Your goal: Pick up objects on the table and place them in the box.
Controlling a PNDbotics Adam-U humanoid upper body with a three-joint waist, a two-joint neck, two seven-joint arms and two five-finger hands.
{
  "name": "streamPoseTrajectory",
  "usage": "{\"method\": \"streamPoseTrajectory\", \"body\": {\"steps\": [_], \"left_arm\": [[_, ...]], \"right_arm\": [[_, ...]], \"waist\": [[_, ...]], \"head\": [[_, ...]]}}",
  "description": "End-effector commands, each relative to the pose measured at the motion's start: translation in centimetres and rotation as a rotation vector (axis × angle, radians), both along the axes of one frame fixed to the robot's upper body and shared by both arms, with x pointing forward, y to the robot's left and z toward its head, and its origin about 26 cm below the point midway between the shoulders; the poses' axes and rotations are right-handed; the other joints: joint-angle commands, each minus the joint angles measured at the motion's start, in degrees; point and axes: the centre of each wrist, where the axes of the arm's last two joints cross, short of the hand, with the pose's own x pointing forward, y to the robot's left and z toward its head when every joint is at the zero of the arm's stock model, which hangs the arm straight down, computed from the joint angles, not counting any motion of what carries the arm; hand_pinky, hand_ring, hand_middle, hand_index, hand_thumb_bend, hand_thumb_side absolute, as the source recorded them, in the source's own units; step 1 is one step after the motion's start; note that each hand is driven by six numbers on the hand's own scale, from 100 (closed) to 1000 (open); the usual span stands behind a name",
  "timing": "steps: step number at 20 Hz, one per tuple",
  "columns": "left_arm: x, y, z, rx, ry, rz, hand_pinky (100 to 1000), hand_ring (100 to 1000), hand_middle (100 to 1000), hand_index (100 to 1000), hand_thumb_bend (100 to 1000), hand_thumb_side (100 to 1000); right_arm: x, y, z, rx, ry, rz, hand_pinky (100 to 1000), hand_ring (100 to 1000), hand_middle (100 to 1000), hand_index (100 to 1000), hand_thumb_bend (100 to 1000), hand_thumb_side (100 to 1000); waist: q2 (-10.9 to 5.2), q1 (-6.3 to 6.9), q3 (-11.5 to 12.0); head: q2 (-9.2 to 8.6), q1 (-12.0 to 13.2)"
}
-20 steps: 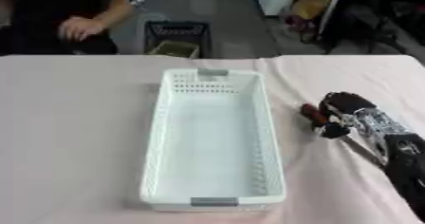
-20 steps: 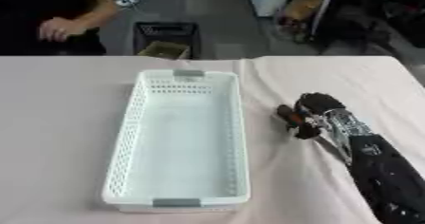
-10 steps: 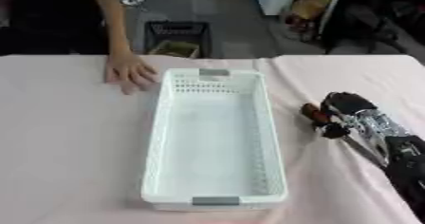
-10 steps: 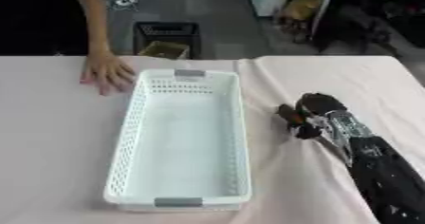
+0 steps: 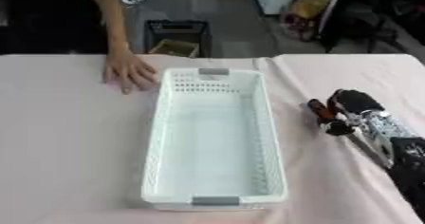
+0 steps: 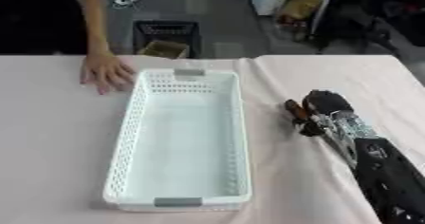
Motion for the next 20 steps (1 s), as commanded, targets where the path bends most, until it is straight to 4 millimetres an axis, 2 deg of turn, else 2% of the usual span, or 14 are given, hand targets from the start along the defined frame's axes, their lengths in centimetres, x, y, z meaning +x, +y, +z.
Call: {"method": "streamPoseTrajectory", "body": {"steps": [1,10,20], "left_arm": [[-0.1,0.0,0.8,0.012,-0.022,-0.005,660,681,696,815,243,1000],[-0.2,0.0,0.7,0.013,-0.019,-0.006,660,681,698,815,242,1000],[-0.2,0.0,0.7,0.013,-0.016,-0.005,660,681,699,815,240,1000]], "right_arm": [[0.3,-1.5,2.2,-0.007,-0.068,-0.033,266,366,193,386,100,215],[0.5,-2.0,4.3,0.004,-0.131,-0.058,257,364,192,386,100,214],[0.7,-1.5,8.7,0.040,-0.278,-0.037,234,358,188,386,100,214]], "waist": [[-0.45,0.17,-0.14],[-0.47,0.14,-0.18],[-0.49,0.11,-0.24]], "head": [[-0.63,0.27],[-0.68,0.36],[-0.64,0.52]]}}
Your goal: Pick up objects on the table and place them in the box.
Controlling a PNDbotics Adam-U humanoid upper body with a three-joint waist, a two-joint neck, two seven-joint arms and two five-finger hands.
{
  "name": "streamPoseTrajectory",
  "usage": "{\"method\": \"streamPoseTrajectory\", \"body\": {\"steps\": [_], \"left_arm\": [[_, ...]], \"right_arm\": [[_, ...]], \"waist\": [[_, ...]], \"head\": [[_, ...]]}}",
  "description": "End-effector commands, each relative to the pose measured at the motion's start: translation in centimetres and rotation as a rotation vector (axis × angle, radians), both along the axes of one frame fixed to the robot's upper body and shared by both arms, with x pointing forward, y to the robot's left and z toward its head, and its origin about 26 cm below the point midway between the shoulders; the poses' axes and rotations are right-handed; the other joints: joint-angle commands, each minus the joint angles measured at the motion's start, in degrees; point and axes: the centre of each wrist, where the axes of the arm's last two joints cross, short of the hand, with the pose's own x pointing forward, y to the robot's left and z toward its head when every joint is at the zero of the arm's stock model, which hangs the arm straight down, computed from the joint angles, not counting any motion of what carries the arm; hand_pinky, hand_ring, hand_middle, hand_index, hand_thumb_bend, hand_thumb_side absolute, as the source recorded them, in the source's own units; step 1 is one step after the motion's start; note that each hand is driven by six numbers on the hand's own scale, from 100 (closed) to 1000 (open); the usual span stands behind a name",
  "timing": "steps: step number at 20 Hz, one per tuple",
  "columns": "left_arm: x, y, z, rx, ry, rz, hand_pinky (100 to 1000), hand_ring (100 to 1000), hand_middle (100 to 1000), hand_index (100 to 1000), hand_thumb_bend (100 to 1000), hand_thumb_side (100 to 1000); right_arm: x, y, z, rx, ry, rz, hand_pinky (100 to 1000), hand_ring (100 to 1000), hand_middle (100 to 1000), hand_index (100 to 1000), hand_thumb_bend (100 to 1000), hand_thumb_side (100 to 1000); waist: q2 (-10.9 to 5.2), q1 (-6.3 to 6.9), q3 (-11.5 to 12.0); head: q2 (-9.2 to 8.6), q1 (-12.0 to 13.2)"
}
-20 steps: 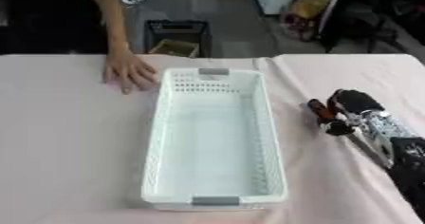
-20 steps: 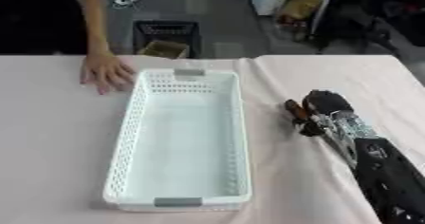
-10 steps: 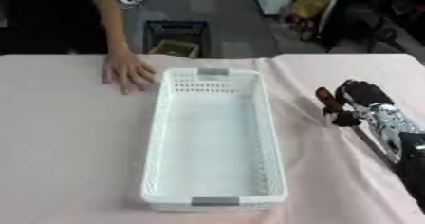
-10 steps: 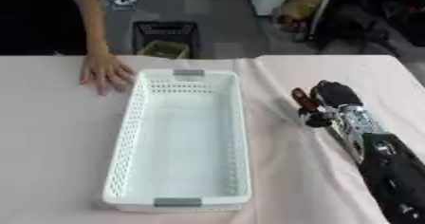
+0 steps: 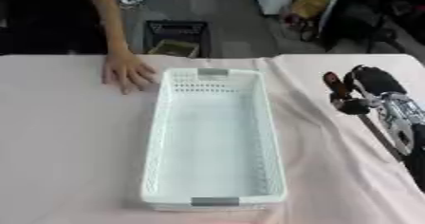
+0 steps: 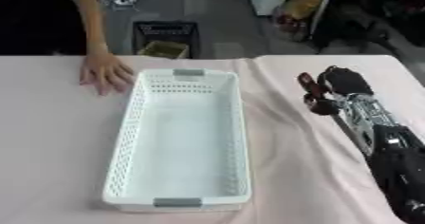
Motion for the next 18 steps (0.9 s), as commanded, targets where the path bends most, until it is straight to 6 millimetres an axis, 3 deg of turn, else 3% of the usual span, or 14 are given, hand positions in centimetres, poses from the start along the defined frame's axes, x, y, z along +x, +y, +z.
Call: {"method": "streamPoseTrajectory", "body": {"steps": [1,13,14,15,18], "left_arm": [[-0.2,0.0,0.7,0.012,-0.021,-0.006,661,681,699,815,240,1000],[-0.2,-0.1,0.6,0.014,-0.015,-0.010,661,681,701,816,239,1000],[-0.1,-0.1,0.6,0.013,-0.015,-0.010,661,681,702,816,238,1000],[-0.1,-0.1,0.6,0.013,-0.014,-0.011,661,681,702,816,238,1000],[-0.1,-0.2,0.6,0.013,-0.010,-0.013,662,681,702,816,237,1000]], "right_arm": [[0.4,-0.3,4.0,-0.003,-0.105,0.005,235,358,188,386,100,214],[0.6,3.3,10.3,0.004,-0.256,0.135,228,360,195,383,100,215],[0.7,3.7,10.8,-0.002,-0.265,0.148,229,360,195,383,100,259],[0.7,4.2,11.1,-0.005,-0.272,0.160,229,360,195,383,100,216],[0.9,5.4,11.9,-0.009,-0.284,0.198,231,361,195,382,100,216]], "waist": [[-0.49,0.11,-0.05],[-0.61,0.03,0.01],[-0.62,0.03,0.02],[-0.62,0.03,0.03],[-0.63,0.01,0.04]], "head": [[-0.60,0.46],[-0.52,0.23],[-0.53,0.21],[-0.54,0.20],[-0.48,0.15]]}}
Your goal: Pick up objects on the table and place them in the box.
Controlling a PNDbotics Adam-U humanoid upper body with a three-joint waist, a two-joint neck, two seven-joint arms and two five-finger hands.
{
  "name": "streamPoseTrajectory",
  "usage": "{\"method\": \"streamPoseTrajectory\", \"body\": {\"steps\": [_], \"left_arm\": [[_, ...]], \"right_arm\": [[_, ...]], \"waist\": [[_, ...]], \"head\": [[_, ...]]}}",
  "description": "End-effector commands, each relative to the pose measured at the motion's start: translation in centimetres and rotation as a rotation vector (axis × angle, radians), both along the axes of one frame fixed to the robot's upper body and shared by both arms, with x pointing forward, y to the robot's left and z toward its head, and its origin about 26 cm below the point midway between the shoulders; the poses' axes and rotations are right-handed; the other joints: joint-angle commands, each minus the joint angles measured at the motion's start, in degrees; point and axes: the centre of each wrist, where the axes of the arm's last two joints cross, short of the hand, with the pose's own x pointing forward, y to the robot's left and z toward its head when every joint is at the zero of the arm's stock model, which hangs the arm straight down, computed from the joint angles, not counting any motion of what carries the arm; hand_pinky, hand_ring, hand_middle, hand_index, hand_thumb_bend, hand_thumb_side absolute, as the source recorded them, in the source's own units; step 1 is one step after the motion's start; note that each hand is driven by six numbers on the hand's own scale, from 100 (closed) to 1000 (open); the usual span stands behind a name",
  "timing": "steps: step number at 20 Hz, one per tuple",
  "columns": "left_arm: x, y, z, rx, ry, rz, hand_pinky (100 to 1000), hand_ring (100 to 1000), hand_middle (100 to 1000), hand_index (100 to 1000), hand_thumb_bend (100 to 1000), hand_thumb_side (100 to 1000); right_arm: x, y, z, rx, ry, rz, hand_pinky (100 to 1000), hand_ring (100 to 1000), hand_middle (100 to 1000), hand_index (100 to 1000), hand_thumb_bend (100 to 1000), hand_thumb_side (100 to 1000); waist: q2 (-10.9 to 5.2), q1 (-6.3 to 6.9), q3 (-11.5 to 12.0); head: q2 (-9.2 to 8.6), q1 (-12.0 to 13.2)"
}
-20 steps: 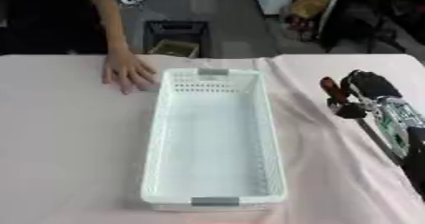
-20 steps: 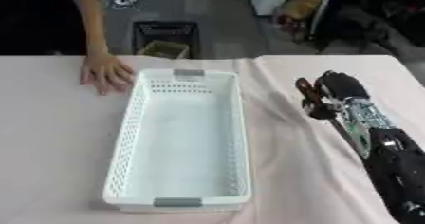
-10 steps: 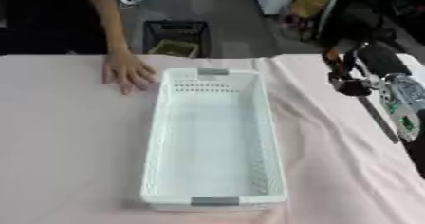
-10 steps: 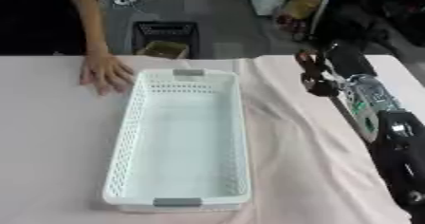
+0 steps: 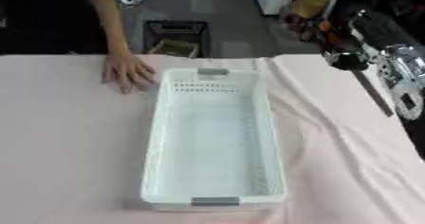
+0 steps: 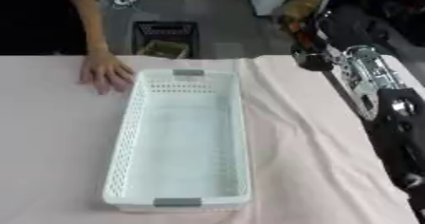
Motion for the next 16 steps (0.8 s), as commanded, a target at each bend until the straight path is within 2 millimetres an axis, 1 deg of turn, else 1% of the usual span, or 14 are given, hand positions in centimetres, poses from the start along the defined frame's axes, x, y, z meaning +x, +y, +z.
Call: {"method": "streamPoseTrajectory", "body": {"steps": [1,4,8,16], "left_arm": [[-0.1,-0.1,0.6,0.010,-0.017,-0.011,662,681,702,816,238,1000],[-0.1,-0.2,0.6,0.010,-0.014,-0.015,662,681,703,816,236,1000],[-0.1,-0.2,0.6,0.010,-0.011,-0.020,662,681,703,816,236,1000],[-0.1,-0.5,0.5,0.007,-0.006,-0.032,664,682,705,816,234,1000]], "right_arm": [[0.1,1.2,2.7,-0.017,-0.062,0.043,232,361,195,382,100,216],[0.3,2.8,3.3,-0.035,-0.065,0.096,235,363,196,382,100,215],[0.5,5.4,3.7,-0.045,-0.066,0.173,239,364,197,382,100,215],[0.2,12.1,3.6,-0.037,-0.057,0.364,239,365,198,384,100,215]], "waist": [[-0.63,0.12,0.00],[-0.64,0.13,0.05],[-0.67,0.17,0.10],[-0.64,0.33,0.46]], "head": [[-0.48,0.12],[-0.44,0.00],[-0.38,-0.21],[-0.40,-0.93]]}}
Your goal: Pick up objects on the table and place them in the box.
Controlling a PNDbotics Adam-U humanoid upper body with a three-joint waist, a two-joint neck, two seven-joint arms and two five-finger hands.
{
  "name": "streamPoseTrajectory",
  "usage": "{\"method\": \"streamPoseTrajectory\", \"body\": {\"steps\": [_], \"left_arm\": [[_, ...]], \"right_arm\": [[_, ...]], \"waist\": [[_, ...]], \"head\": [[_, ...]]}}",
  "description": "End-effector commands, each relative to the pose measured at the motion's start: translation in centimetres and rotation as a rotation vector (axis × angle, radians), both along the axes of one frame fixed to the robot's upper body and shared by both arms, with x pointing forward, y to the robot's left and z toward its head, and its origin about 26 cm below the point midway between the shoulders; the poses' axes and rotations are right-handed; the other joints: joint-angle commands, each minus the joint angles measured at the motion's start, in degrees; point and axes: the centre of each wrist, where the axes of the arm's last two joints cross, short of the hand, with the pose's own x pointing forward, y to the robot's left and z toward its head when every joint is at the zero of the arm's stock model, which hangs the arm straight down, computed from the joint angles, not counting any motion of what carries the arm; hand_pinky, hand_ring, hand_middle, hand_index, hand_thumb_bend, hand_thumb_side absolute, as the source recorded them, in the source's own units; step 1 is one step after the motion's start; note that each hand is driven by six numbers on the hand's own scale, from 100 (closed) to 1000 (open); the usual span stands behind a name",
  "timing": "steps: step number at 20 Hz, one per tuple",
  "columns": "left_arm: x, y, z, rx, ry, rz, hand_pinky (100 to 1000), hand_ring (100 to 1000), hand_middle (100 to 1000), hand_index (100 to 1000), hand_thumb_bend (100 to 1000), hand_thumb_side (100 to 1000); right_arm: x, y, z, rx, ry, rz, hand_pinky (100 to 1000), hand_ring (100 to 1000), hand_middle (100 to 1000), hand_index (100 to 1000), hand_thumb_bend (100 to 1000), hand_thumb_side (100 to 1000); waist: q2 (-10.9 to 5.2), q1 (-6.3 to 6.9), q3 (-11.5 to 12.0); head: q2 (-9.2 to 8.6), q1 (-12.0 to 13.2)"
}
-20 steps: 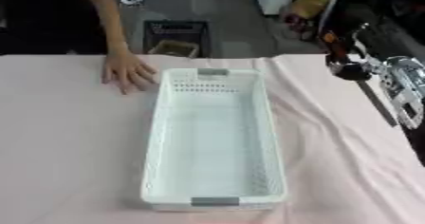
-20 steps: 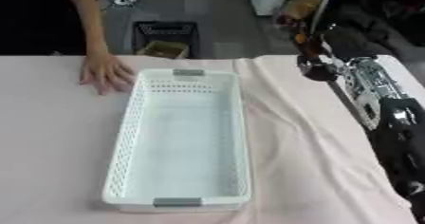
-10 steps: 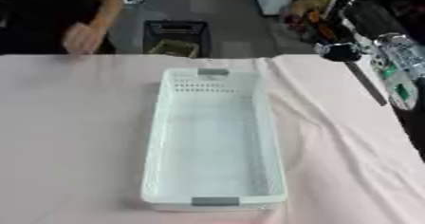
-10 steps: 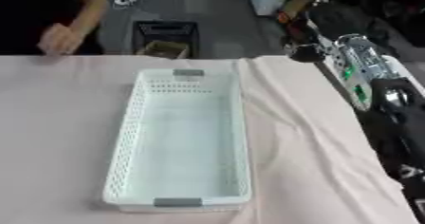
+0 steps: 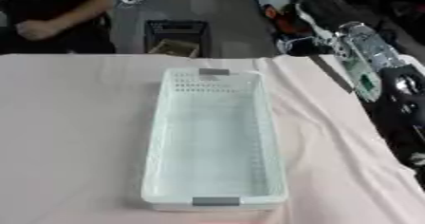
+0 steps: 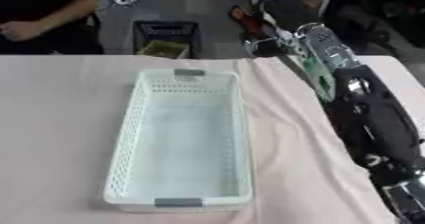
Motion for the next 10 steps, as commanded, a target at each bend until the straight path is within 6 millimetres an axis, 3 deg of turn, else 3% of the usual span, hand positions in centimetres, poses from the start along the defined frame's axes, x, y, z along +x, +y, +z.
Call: {"method": "streamPoseTrajectory", "body": {"steps": [1,10], "left_arm": [[-0.1,-0.2,0.7,0.012,-0.022,-0.016,664,682,705,816,234,1000],[0.0,-0.4,0.8,0.008,-0.022,-0.028,664,682,706,816,233,1000]], "right_arm": [[-0.4,2.6,1.7,0.005,-0.045,0.081,238,364,197,384,100,215],[-1.5,8.1,-0.2,0.002,0.011,0.237,245,365,197,386,100,214]], "waist": [[-0.64,0.38,0.13],[-0.48,0.53,0.62]], "head": [[-0.41,-0.90],[-0.52,-1.58]]}}
